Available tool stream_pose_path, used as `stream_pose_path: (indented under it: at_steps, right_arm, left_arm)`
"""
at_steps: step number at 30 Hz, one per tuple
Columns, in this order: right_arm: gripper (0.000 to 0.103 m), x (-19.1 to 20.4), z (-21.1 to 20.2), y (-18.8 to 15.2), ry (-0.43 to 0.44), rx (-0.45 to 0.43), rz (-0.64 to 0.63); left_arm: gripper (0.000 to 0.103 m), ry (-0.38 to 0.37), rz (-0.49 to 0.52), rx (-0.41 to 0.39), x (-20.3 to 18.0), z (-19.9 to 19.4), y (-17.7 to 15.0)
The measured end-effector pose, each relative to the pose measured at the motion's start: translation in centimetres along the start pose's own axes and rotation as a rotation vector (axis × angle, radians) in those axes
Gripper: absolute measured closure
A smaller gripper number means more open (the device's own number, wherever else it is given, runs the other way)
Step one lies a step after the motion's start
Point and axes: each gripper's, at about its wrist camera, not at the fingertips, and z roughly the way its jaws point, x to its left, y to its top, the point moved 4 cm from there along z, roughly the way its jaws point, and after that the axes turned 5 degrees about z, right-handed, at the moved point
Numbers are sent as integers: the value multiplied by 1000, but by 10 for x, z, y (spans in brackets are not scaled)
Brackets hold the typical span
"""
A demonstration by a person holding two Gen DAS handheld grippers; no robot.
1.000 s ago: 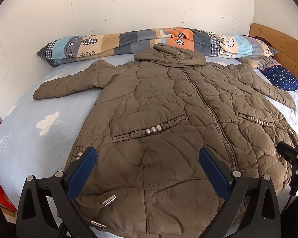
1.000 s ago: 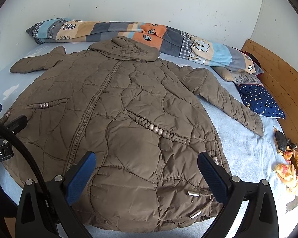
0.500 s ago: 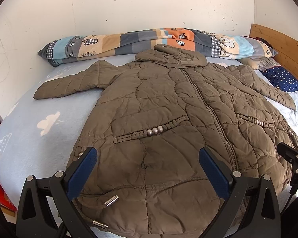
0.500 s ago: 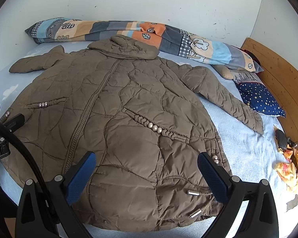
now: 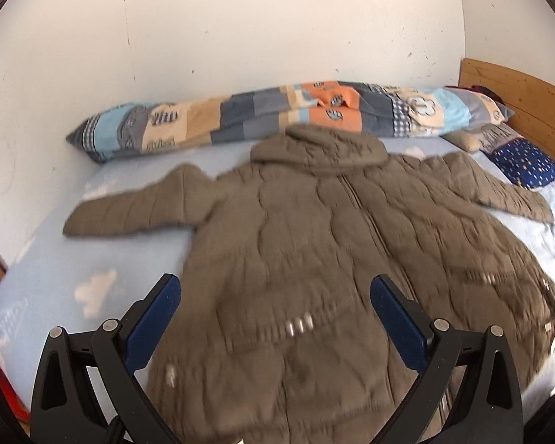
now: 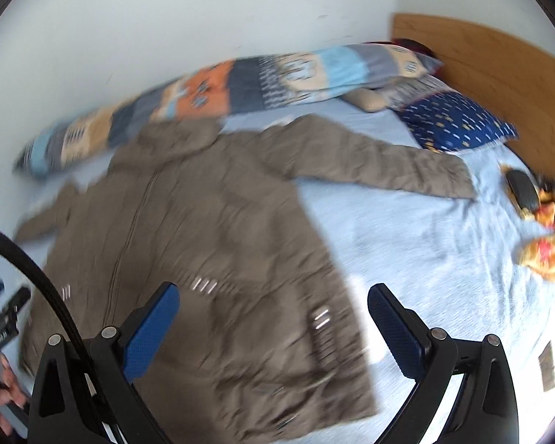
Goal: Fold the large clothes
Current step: 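Reach the right tool to a jacket sleeve cuff and close on it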
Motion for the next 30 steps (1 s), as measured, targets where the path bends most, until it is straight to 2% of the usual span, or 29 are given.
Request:
stream_pose_path:
  at_steps: [2, 4, 6, 10, 12, 14, 16, 19, 23, 26, 30]
  right_arm:
    - [0, -31, 0, 21, -25, -17, 84]
    - [0, -63, 5, 41, -13, -28, 170]
    - [0, -96, 12, 55, -22, -30, 264]
    - [0, -171, 34, 76, 77, -30, 534]
    - [0, -206, 47, 85, 130, -49, 663]
    - [2, -236, 59, 91, 143, -71, 749]
    - [3, -259, 72, 99, 155, -88, 805]
    - [13, -293, 96, 109, 156, -98, 878]
    - [22, -320, 130, 119, 174, -75, 913]
    - [25, -336, 152, 123, 149, -64, 935]
    - [30, -358, 174, 113, 90, -27, 1003]
  left_arm:
    - [1, -11, 7, -22, 1, 12, 20]
    - [1, -4, 11, -42, 2, 22, 31]
    - [1, -30, -1, -32, 2, 39, 40]
    - [1, -74, -56, 23, 11, 73, 50]
    - [1, -56, -71, 36, 20, 87, 54]
    - [1, -30, -82, 46, 31, 101, 58]
    - [1, -6, -93, 57, 43, 112, 59]
    - [1, 25, -128, 77, 63, 128, 59]
    - [1, 23, -219, 109, 86, 146, 60]
    - [1, 16, -260, 121, 92, 153, 58]
    - [1, 13, -239, 119, 85, 155, 57]
